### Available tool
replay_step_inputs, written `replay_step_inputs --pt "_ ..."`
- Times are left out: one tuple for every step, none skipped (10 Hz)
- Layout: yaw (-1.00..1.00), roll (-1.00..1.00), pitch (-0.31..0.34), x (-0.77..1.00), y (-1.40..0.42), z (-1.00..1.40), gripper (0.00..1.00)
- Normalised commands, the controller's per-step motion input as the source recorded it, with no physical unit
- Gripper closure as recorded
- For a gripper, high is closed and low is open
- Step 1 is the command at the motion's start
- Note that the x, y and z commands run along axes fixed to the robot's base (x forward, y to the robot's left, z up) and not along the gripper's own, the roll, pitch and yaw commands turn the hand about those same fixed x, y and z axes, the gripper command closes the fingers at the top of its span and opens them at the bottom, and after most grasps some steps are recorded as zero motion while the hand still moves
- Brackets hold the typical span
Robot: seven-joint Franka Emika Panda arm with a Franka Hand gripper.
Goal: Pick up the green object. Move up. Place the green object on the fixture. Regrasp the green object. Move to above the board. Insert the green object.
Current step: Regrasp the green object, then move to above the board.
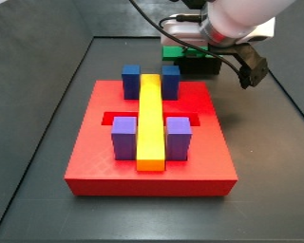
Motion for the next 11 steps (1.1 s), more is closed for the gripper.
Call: replay_step_inputs --pt "0.00 0.00 0.000 0.00 0.00 0.00 1.00" --pt "0.00 0.00 0.000 0.00 0.00 0.00 1.00" --pt "0.00 0.00 0.000 0.00 0.00 1.40 1.00" --pt "-0.10 0.03 -0.029 0.02 0.01 1.40 1.00" --pt "-0.11 -0.02 -0.021 0.00 0.02 1.40 1.00" --pt "-0.09 -0.01 -0.007 -0.01 0.04 1.40 1.00" --pt "-0.06 0.00 0.056 0.00 0.03 1.40 1.00" --pt "-0.05 0.00 0.080 0.01 0.02 1.40 1.00" --pt "-0.02 -0.01 0.100 0.02 0.02 1.40 1.00" --pt "0.00 -0.01 0.113 0.03 0.00 0.76 1.00" --pt "0.02 0.01 0.123 0.04 0.00 0.30 1.00"
